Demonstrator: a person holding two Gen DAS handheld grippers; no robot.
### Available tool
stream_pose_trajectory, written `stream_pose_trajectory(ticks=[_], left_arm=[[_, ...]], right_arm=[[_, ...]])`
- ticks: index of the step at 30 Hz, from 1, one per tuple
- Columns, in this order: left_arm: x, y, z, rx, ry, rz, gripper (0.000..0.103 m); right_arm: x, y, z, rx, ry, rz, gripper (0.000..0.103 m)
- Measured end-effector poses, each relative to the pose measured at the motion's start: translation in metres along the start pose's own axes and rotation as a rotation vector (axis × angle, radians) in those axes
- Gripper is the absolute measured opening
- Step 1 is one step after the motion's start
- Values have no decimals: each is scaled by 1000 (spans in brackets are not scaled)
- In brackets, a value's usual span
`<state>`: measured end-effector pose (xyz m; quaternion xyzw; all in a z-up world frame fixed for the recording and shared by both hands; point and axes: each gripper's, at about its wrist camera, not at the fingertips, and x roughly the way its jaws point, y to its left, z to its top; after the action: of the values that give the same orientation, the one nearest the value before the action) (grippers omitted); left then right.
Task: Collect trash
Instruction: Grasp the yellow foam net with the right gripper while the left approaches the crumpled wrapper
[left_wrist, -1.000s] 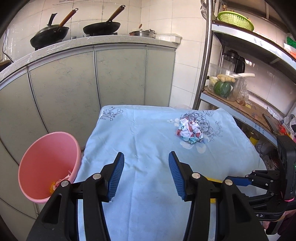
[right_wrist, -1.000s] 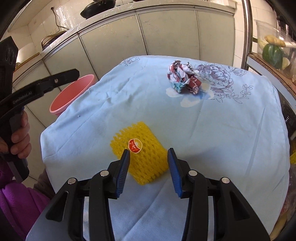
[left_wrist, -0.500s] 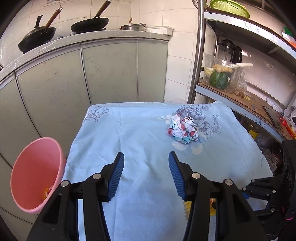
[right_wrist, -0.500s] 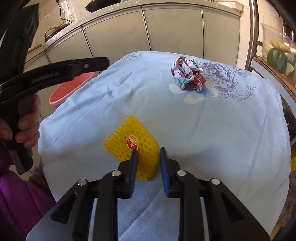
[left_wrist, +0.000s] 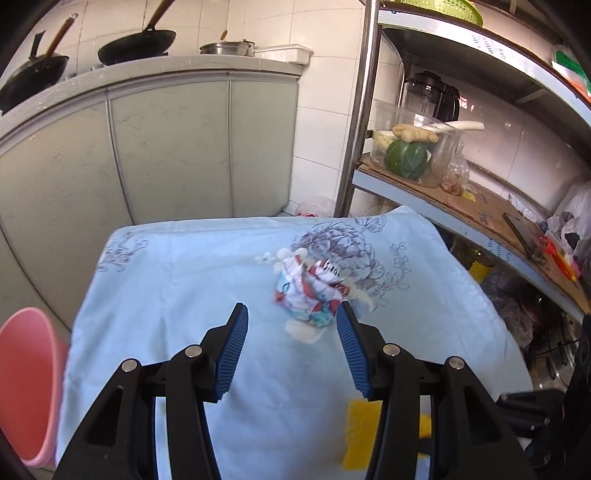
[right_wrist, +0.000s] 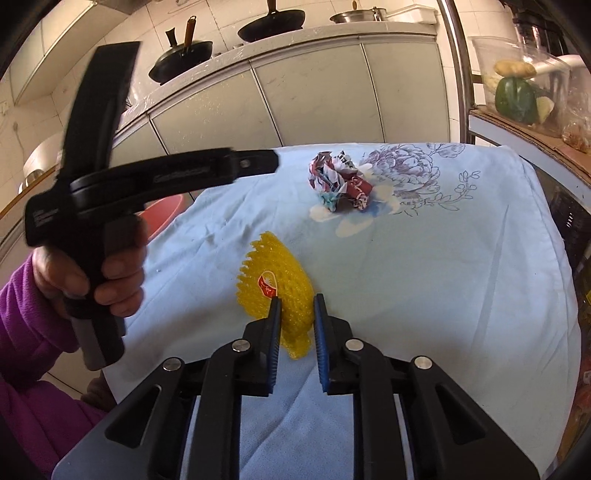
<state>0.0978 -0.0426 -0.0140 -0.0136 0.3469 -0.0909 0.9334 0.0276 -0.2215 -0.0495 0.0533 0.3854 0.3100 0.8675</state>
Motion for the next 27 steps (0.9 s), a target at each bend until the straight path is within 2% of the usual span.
stream_pose_trajectory(ticks=[8,13,17,27], left_arm=[[47,13,17,-148,75,-58,48],[60,0,23,-106,88,-45,49],[73,-10,22,-48,107,16,49],[80,-23,26,23,92,97,53]], right_arm=[[3,-5,-2,33,16,12,17],[4,-7,-1,41,22,13,17],[5,-8,-1,47,24,13,17],[6,-8,-2,56,25,14,17]])
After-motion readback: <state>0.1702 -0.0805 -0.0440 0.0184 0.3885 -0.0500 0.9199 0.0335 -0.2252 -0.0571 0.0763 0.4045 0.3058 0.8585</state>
